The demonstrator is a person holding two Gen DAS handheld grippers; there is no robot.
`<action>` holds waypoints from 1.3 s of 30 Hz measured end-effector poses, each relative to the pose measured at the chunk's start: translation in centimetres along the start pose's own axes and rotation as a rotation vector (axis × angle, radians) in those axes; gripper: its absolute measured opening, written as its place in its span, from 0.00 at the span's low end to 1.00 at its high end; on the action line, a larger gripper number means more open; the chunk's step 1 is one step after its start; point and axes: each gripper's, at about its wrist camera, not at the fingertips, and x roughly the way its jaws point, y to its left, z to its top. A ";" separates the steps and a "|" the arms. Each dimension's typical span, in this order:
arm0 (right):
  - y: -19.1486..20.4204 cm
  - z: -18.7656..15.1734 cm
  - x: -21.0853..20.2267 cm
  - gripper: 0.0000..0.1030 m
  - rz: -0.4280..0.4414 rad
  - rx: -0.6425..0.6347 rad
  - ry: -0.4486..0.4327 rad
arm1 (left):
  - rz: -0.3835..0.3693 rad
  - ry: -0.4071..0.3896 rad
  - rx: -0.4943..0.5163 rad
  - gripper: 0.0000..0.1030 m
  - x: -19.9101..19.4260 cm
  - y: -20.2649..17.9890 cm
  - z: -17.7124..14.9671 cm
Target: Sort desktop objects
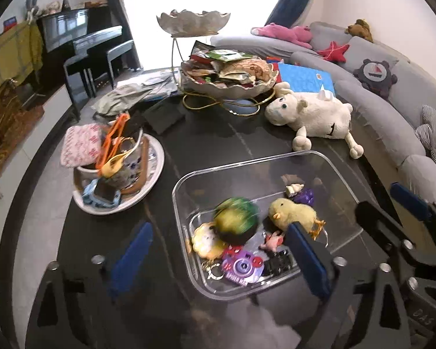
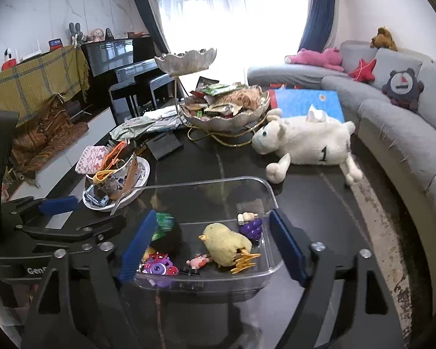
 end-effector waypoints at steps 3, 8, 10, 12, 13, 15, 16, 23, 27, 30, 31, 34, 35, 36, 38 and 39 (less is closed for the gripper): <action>0.6 -0.5 -1.1 0.90 -0.004 -0.015 -0.001 | 0.027 -0.015 0.017 0.98 -1.1 0.2 -0.9; 1.5 -1.5 -2.9 0.93 -0.008 -0.026 -0.003 | 0.062 -0.053 0.035 0.98 -3.3 0.3 -2.7; 1.8 -2.0 -3.6 0.95 -0.010 -0.028 -0.005 | 0.067 -0.064 0.037 0.98 -4.2 0.4 -3.4; 2.1 -2.4 -4.2 0.96 -0.012 -0.028 -0.007 | 0.067 -0.073 0.035 0.98 -5.1 0.5 -3.9; 2.1 -2.6 -4.6 0.97 -0.011 -0.024 -0.008 | 0.065 -0.081 0.033 0.99 -5.6 0.6 -4.2; 2.2 -2.8 -5.3 0.99 -0.010 -0.016 -0.010 | 0.060 -0.097 0.023 0.99 -6.8 0.8 -4.7; 2.2 -3.0 -5.6 0.99 -0.011 -0.012 -0.012 | 0.059 -0.101 0.019 0.99 -7.2 0.9 -5.0; 2.7 -3.9 -8.1 0.99 -0.019 0.004 -0.021 | 0.053 -0.114 0.003 0.99 -9.8 1.4 -6.6; 3.1 -4.6 -9.3 0.99 -0.016 0.009 -0.020 | 0.056 -0.130 -0.007 0.99 -11.3 1.7 -7.8; 3.6 -5.3 -10.3 0.99 -0.014 0.013 -0.021 | 0.057 -0.154 -0.013 0.99 -12.7 1.8 -8.7; 3.7 -5.5 -10.6 0.99 -0.014 0.014 -0.022 | 0.059 -0.159 -0.011 0.99 -13.0 1.8 -9.0; 4.1 -6.1 -11.5 0.99 -0.014 0.014 -0.023 | 0.078 -0.164 -0.002 0.99 -14.0 1.7 -9.8; 4.2 -6.2 -11.8 0.99 -0.015 0.015 -0.024 | 0.082 -0.163 0.000 0.99 -14.2 1.6 -10.1; 4.3 -6.4 -12.0 0.99 -0.016 0.015 -0.024 | 0.081 -0.163 0.001 0.99 -14.4 1.6 -10.3; 4.4 -6.6 -12.6 0.99 -0.018 0.018 -0.026 | 0.078 -0.160 0.002 0.99 -14.8 1.6 -10.7; 4.4 -6.8 -12.9 0.99 -0.019 0.019 -0.027 | 0.077 -0.158 -0.001 0.99 -15.0 1.5 -10.9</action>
